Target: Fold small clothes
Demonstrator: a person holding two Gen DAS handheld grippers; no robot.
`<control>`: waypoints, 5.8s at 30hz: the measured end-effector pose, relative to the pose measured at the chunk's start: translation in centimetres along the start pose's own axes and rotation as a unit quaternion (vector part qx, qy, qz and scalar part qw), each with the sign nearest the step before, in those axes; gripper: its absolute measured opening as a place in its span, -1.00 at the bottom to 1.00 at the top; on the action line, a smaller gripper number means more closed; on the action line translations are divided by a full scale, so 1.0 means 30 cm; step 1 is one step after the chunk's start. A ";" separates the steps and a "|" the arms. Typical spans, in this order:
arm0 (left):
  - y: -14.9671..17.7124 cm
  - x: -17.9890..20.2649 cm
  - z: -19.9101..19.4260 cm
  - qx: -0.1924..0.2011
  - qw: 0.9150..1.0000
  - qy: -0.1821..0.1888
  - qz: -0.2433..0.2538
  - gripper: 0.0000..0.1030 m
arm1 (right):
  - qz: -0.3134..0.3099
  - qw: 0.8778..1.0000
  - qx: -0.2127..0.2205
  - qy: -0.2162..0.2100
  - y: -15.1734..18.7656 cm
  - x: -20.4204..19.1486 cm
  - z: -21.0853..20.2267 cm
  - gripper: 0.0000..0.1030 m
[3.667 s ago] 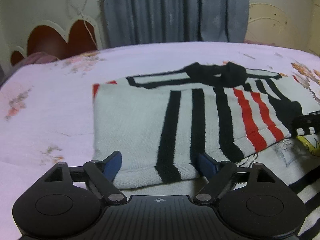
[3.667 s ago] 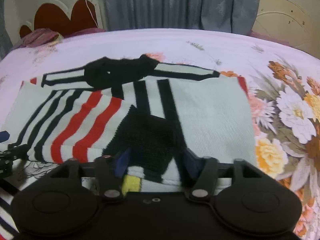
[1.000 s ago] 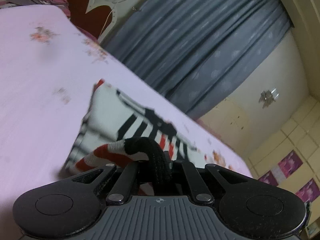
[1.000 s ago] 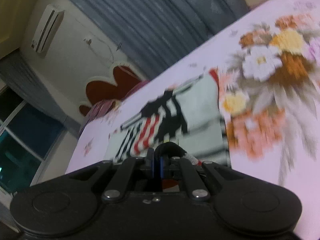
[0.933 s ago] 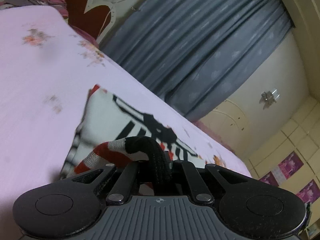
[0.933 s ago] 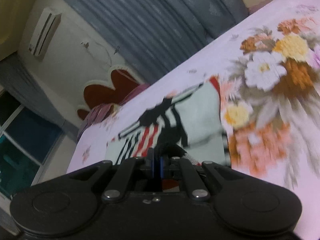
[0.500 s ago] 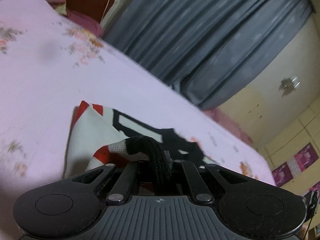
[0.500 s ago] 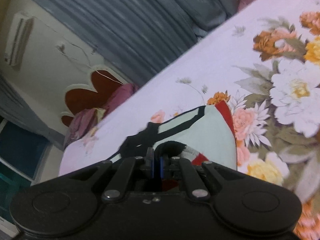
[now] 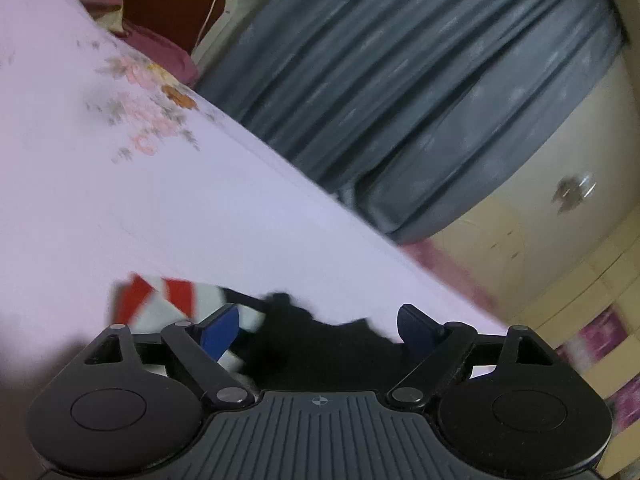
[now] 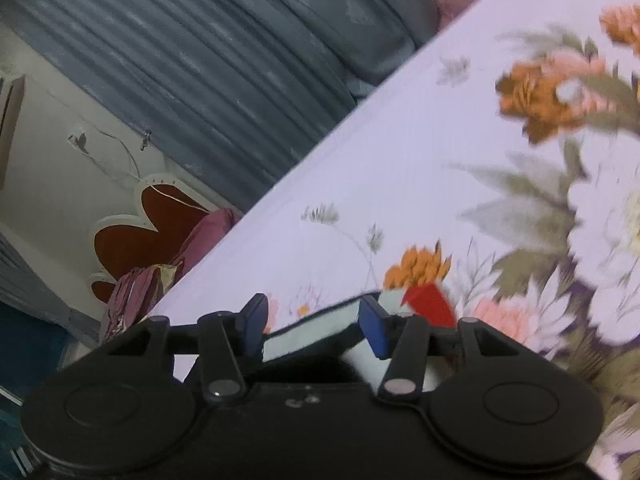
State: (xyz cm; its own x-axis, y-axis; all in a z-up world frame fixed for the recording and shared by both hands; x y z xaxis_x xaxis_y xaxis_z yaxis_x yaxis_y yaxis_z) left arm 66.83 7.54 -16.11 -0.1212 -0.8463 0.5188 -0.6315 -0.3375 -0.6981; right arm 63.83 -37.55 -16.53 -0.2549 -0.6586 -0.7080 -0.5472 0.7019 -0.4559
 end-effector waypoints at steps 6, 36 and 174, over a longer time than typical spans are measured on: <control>0.071 0.027 0.103 -0.099 0.979 -0.074 0.162 0.26 | -0.131 0.990 -0.036 0.048 0.069 -0.037 0.035 -0.06; 0.167 0.379 0.128 -0.042 0.957 -0.070 0.278 0.44 | -0.386 0.916 -0.041 0.102 0.372 -0.302 0.199 -0.35; 0.462 -0.110 -0.429 0.103 0.975 -0.086 -0.177 -0.69 | -0.339 0.936 -0.079 0.051 0.648 -0.357 -0.022 -0.97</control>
State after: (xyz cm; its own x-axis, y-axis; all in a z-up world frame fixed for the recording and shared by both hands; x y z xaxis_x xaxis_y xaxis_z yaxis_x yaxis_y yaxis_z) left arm 48.61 10.96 -21.13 0.2177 -0.7122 0.6674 -0.4406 -0.6818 -0.5840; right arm 55.39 -17.03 -17.47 0.1240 -0.9661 -0.2266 -0.7200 0.0695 -0.6905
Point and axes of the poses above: each gripper's, at about its wrist camera, not at the fingertips, and z roughly the way its jaws point, x to its right, y to its underside, the point moved 8 cm from there along z, roughly the way its jaws point, and after that the axes turned 7 degrees about z, right-handed, at the moved point
